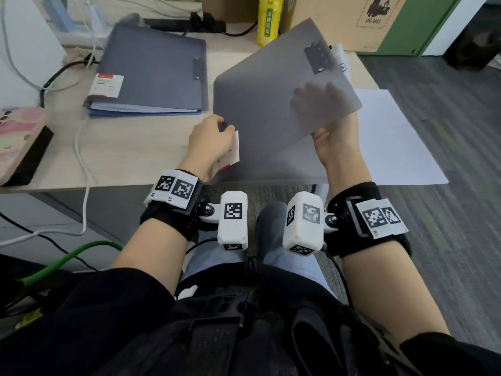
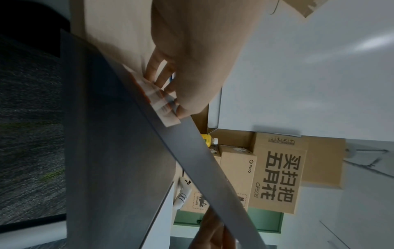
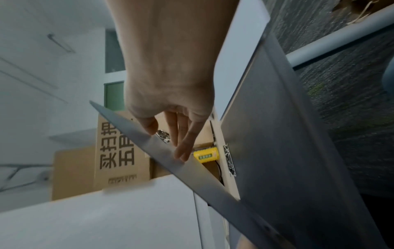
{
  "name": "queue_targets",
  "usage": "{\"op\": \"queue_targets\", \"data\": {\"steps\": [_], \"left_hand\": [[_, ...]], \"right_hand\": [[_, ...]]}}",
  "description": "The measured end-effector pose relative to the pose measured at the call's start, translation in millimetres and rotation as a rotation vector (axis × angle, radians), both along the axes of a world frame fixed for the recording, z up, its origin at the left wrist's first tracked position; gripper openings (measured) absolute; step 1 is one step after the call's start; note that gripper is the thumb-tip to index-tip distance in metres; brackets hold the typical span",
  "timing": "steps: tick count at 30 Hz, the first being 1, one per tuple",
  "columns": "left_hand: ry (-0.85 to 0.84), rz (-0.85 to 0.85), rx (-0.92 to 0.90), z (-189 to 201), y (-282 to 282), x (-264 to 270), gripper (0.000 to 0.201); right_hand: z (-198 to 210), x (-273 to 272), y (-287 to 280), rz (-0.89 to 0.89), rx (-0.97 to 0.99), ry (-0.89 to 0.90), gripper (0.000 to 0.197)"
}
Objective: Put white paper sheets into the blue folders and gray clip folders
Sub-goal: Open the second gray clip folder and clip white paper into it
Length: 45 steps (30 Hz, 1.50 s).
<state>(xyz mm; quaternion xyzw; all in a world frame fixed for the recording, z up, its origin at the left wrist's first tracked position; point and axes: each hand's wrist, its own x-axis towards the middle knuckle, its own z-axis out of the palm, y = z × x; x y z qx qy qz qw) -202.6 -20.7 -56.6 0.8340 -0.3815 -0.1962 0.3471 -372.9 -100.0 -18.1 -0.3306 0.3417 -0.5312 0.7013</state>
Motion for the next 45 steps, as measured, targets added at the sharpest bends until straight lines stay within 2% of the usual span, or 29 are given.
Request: {"op": "queue_targets", "data": {"steps": [6,10,13,14,16,18,22,24,26,28,29,31,34,37,39,42,45], "left_hand": [[0.172,-0.067,-0.057,-0.5,6.8,13.0,0.043],[0.345,-0.132,-0.163,-1.7,17.2,25.4,0.025],[0.403,-0.205,-0.19,4.7,31.7,33.3,0.026],[0.406,-0.235,-0.173,8.2,35.0,33.2,0.029],[0.414,-0.274,-0.136,14.2,45.3,39.9,0.04],[0.424,-0.277,-0.142,19.2,55.9,52.0,0.048],[0.509,-0.194,-0.307,32.3,76.9,74.8,0.054],[0.554,-0.127,-0.417,38.1,88.0,86.7,0.055],[0.572,-0.046,-0.49,39.3,99.1,99.5,0.047],[0.588,0.019,-0.545,36.4,108.6,110.8,0.031],[0.602,0.036,-0.557,33.4,114.4,116.3,0.026],[0.608,0.046,-0.556,26.4,127.9,123.8,0.029],[0.606,0.071,-0.567,17.4,144.3,130.9,0.032],[0.584,0.238,-0.624,11.9,151.1,142.9,0.016],[0.561,0.346,-0.633,5.3,152.5,153.6,0.018],[0.507,0.398,-0.655,-7.4,158.4,168.9,0.028],[0.465,0.461,-0.662,-8.6,164.7,181.2,0.027]], "right_hand": [[14.7,31.4,18.1,0.304,-0.215,0.116,0.036],[23.0,57.3,28.6,0.413,-0.345,0.177,0.023],[27.6,79.6,36.4,0.479,-0.412,0.258,0.025],[29.7,84.4,37.5,0.494,-0.43,0.307,0.029],[32.0,101.1,43.5,0.52,-0.446,0.391,0.05],[32.2,119.3,52.0,0.526,-0.494,0.459,0.059],[28.1,149.7,67.5,0.553,-0.544,0.543,0.051],[22.8,164.9,73.3,0.587,-0.568,0.576,0.058],[16.3,181.1,78.5,0.635,-0.576,0.629,0.068],[8.8,193.6,82.6,0.676,-0.574,0.683,0.077],[4.9,199.4,85.0,0.692,-0.581,0.71,0.081],[-1.8,208.7,89.1,0.717,-0.598,0.769,0.087],[-8.4,217.2,91.6,0.741,-0.616,0.869,0.087],[-14.2,222.2,93.6,0.741,-0.637,0.962,0.094],[-16.2,222.7,94.0,0.734,-0.615,0.996,0.102],[-17.4,223.6,90.6,0.727,-0.55,1.051,0.115],[-20.7,223.1,84.3,0.724,-0.495,1.132,0.114]]}}
